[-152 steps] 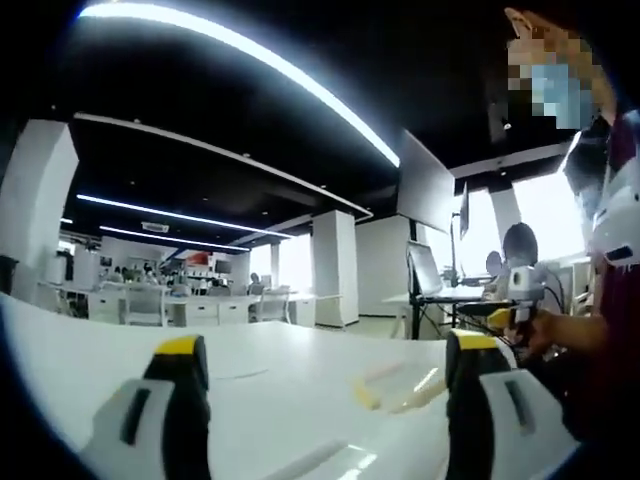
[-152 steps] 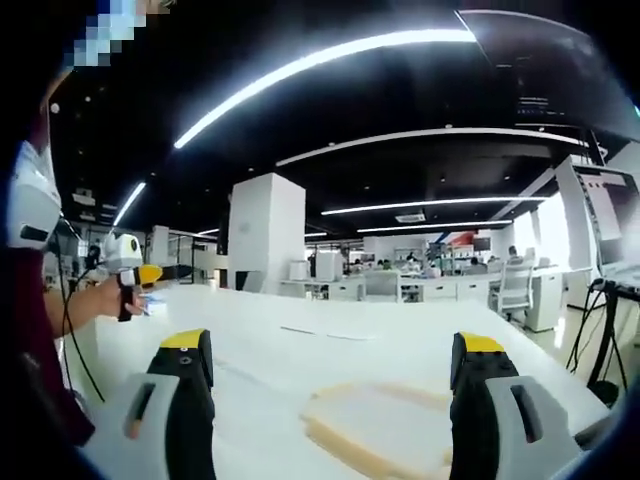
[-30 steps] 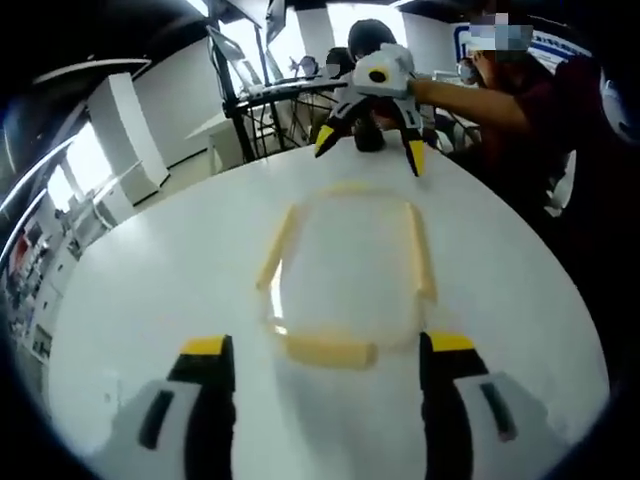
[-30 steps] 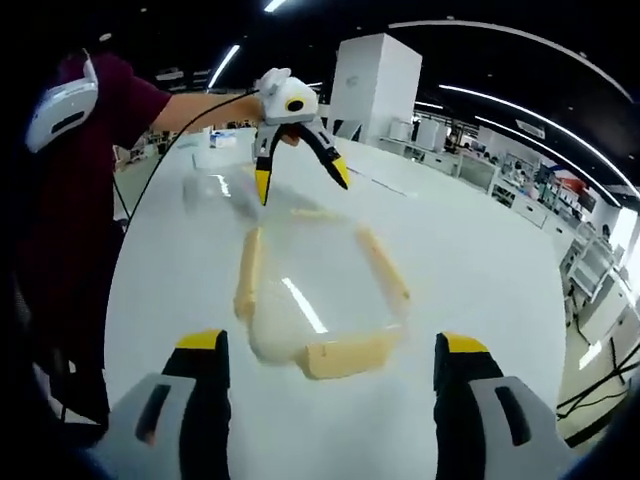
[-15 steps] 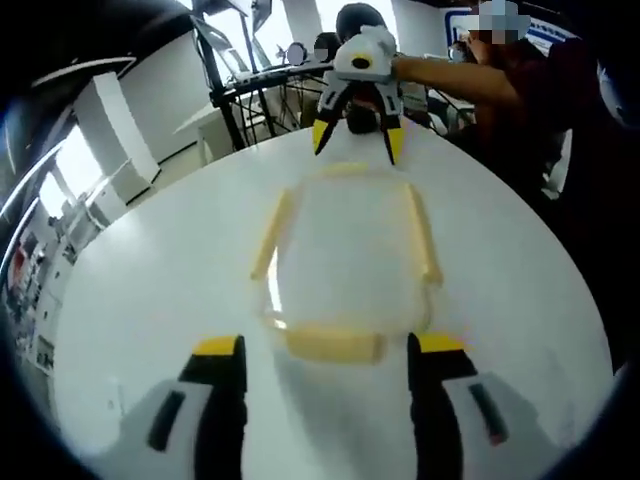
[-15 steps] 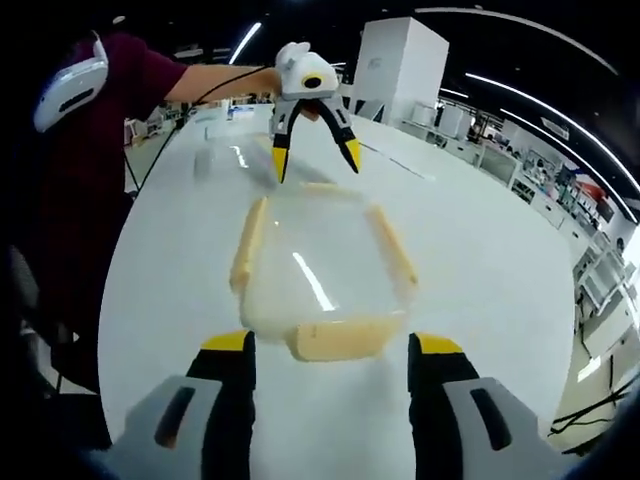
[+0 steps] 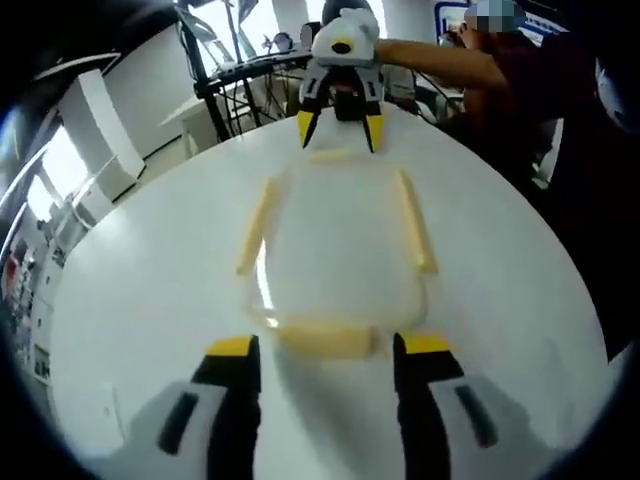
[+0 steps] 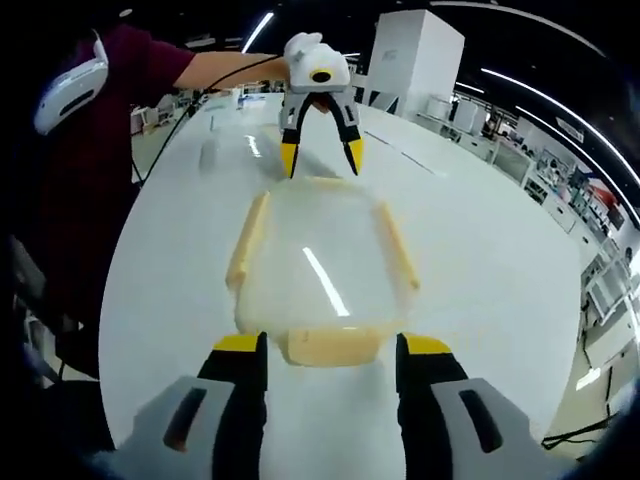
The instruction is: Snap each plastic latch of the storage box into its locked position after aligning the lid with the box until every specified latch is closed and the lid sits flush.
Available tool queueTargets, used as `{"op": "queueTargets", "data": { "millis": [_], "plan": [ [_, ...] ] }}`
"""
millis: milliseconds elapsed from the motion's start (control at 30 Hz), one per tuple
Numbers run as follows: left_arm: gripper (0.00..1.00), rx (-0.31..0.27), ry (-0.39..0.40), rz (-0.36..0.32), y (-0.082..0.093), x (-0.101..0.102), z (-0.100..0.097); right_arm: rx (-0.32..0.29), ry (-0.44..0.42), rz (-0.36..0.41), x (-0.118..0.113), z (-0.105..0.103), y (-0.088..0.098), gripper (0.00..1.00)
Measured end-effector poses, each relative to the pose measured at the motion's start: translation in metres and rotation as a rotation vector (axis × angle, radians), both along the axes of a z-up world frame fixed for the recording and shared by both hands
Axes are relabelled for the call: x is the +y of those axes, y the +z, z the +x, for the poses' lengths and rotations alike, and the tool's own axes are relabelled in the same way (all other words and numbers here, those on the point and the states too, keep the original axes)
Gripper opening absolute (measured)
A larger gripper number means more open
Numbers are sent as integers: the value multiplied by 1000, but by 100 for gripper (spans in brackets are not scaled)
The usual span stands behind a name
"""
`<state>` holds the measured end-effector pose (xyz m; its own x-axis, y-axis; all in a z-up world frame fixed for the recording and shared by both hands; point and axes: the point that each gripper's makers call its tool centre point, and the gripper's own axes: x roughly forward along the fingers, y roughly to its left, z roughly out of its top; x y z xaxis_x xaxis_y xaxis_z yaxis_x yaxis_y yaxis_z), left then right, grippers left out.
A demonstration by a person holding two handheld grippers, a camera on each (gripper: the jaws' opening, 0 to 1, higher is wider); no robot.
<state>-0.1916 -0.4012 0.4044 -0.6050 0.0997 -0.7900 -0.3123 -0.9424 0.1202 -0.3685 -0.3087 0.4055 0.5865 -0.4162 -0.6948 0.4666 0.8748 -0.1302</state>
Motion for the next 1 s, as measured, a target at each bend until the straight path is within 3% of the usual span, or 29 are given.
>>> {"op": "queueTargets", "data": {
  "millis": [500, 1000],
  "plan": [
    [45, -36, -30, 5, -7, 2, 1, 1, 24, 52, 2, -3, -13, 43],
    [39, -56, -58, -3, -7, 0, -6, 17, 39, 62, 0, 0, -12, 39]
  ]
}}
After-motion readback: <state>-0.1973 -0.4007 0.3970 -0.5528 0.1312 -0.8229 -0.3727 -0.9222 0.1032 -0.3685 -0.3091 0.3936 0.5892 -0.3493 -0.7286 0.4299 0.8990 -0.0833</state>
